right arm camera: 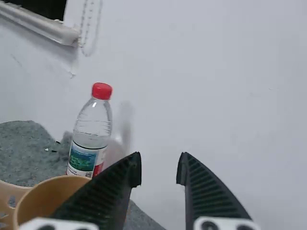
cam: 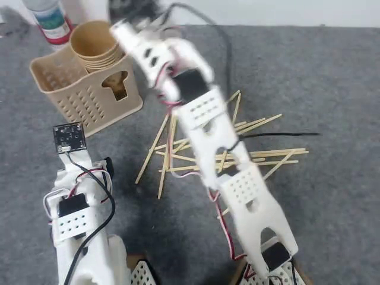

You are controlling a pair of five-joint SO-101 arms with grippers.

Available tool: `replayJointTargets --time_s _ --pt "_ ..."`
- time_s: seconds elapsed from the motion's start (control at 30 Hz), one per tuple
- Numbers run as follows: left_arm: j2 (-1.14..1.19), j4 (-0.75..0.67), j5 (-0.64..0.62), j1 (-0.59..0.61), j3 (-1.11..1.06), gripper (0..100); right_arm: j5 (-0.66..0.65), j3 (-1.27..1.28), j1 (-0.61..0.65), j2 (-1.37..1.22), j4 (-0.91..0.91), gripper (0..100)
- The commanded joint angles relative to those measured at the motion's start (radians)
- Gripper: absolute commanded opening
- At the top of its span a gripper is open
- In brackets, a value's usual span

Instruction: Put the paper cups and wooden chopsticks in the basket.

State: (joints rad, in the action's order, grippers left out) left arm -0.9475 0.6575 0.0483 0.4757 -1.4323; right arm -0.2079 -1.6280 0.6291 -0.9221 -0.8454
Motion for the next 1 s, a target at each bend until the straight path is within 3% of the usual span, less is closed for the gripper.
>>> replayJointTargets --time_s 0.0,0.37,0.63,0.97 --pt "-0.018 -0.015 -0.011 -0.006 0.004 22 0.138 -0.052 -0.088 0.147 -0.199 14.3" --pt "-0.018 -0.017 -0.012 -0.006 0.004 22 0.186 -0.052 -0.248 0.272 -0.941 14.3" --pt "-0.018 -0.017 -0.043 -0.002 0.004 22 0.186 0.272 -0.478 0.398 -0.957 14.2" --pt "-0.018 -0.017 -0.040 -0.005 0.004 22 0.186 1.138 -0.573 1.104 -0.947 14.4"
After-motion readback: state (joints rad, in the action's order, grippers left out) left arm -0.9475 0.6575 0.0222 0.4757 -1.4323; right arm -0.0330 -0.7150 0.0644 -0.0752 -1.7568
